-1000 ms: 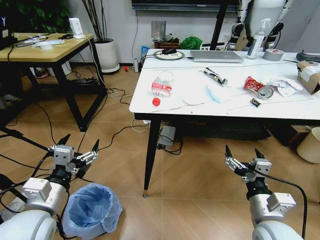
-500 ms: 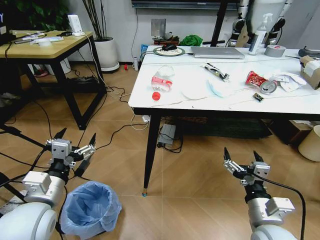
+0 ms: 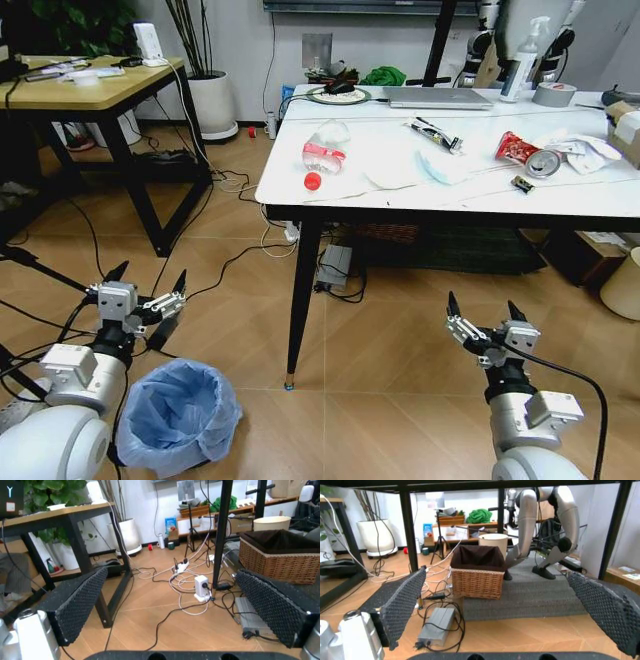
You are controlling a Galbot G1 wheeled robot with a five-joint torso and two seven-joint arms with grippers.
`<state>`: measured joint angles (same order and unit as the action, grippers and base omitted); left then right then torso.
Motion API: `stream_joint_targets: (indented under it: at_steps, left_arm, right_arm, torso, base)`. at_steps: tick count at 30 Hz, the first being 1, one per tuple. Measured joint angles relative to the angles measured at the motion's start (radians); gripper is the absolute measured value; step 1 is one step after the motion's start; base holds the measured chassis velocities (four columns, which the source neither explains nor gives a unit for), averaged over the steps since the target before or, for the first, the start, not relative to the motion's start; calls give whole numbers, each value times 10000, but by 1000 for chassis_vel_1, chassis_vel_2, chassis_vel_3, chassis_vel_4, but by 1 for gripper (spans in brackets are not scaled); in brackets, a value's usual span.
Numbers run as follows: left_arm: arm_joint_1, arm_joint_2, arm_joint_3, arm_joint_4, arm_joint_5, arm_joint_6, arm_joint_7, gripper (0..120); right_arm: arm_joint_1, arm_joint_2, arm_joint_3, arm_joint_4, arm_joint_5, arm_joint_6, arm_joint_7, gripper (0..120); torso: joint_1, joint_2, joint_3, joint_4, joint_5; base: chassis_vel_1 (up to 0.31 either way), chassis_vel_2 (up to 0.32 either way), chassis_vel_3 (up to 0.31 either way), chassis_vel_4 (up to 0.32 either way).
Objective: Pick up the trash bin and place the trash from the table into it.
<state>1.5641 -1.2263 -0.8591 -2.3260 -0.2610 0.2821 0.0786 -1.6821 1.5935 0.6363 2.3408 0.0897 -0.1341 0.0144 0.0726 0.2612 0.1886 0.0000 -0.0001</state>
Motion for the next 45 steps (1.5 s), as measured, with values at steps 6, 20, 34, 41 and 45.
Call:
stream_joint_targets:
  at_steps: [6, 20, 34, 41, 45]
  left_arm:
    - [0, -9, -15, 0, -18, 12, 19, 100]
    - [148, -47, 78, -46, 71, 12, 237, 100]
    - [196, 12, 42, -92, 42, 31, 280, 100]
    - [272, 31, 35, -12, 10, -4, 324, 100]
    - [272, 217, 43, 95, -125, -52, 316, 100]
  right_arm:
    - [42, -69, -88, 9, 0, -125, -42, 100]
    - [-77, -11, -312, -200, -148, -29, -38, 100]
    - [-52, -28, -303, -258, -169, -28, -63, 100]
    - [-73, 7, -304, -279, -188, -26, -65, 100]
    - [-86, 22, -357, -317, -194, -28, -47, 100]
  torso:
    - [-63, -232, -169, 0, 1]
    - [-194, -782, -587, -1, 1]
    - [-285, -1307, -1021, 0, 1]
    - [-324, -1597, -1272, 0, 1]
    - [-323, -1685, -1365, -1, 1]
  base:
    - [0, 0, 0, 0]
    - [0, 0, 0, 0]
    - [0, 0, 0, 0]
    - [0, 0, 0, 0]
    - [0, 0, 0, 0]
